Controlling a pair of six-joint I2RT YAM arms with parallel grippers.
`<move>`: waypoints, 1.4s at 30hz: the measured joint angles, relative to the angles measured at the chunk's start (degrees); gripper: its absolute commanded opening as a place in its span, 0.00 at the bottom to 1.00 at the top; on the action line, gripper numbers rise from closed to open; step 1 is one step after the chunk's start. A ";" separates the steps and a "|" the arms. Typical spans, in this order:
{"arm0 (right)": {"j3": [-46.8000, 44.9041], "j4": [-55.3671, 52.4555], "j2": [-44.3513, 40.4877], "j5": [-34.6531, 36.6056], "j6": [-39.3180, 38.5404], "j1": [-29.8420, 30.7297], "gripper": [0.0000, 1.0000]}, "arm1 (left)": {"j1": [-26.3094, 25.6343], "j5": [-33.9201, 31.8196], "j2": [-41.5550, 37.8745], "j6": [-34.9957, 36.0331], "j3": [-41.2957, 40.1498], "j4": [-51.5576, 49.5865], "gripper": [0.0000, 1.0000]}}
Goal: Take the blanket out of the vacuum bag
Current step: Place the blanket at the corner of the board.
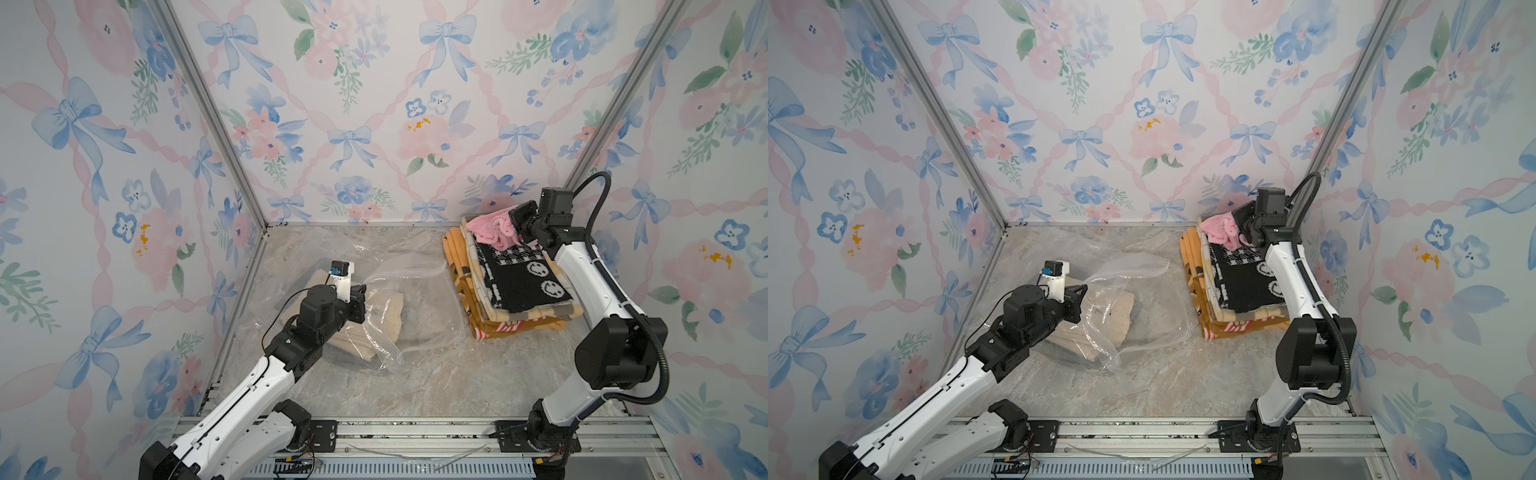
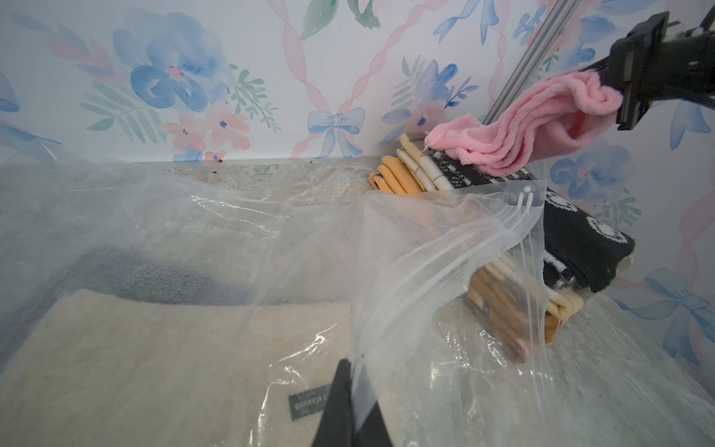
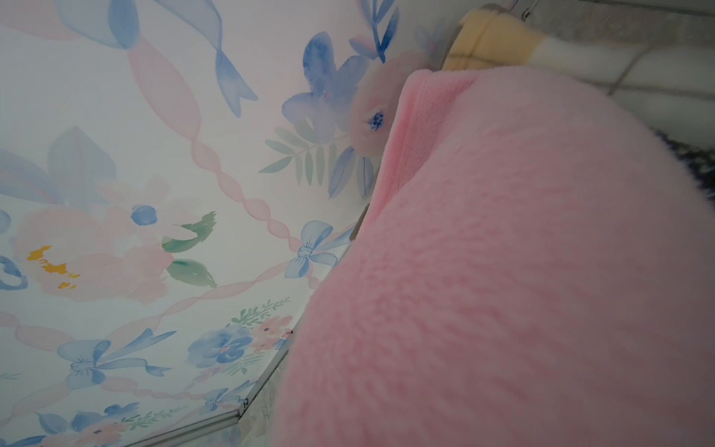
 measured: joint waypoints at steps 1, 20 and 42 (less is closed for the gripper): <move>-0.09 -0.96 -0.22 -0.02 -1.11 0.13 0.00 | 0.00 0.17 -0.11 -0.22 -0.02 0.00 0.00; -17.44 -8.81 -10.71 -0.94 -10.45 2.34 0.22 | 0.00 1.84 -1.03 -1.86 -1.14 0.59 0.00; -27.74 -24.90 -33.79 -3.39 -23.61 -2.38 0.66 | 0.00 2.43 1.42 -1.86 -1.88 2.21 0.00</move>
